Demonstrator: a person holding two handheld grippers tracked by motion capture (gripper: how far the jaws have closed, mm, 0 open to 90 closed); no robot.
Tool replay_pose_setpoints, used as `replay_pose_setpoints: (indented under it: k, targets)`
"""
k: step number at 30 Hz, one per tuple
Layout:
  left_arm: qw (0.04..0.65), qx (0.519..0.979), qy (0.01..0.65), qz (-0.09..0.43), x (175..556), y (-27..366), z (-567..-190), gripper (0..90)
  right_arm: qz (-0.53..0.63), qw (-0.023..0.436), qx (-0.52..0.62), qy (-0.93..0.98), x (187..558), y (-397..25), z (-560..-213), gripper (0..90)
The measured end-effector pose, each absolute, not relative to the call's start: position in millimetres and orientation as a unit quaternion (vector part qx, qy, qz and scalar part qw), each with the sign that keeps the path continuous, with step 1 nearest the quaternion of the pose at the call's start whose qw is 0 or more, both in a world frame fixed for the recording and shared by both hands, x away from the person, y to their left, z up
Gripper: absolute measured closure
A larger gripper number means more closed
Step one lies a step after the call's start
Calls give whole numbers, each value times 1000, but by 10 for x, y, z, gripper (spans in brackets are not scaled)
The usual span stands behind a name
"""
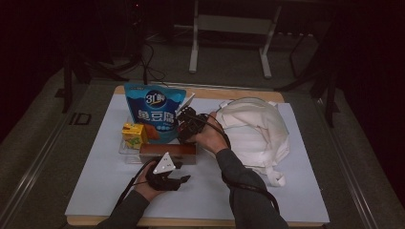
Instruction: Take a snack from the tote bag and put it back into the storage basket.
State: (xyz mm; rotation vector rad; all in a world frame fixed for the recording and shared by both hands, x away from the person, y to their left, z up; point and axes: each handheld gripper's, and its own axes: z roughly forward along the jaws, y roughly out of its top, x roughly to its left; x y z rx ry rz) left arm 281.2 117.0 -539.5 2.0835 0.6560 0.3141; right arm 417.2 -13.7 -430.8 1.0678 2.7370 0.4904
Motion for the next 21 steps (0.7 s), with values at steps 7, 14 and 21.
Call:
replay_pose_setpoints:
  k: [7, 14, 21]
  targets:
    - [449, 844, 265, 127, 2811, 1171, -5393, 421, 178, 72, 359, 913, 4172, -172, -4262, 247]
    - [450, 843, 266, 127, 2811, 1170, -5395, 421, 188, 75, 355, 913, 4164, -215, -4197, 252]
    - [450, 843, 266, 127, 2811, 1169, -5395, 421, 194, 78, 349, 914, 4139, -226, -4131, 282]
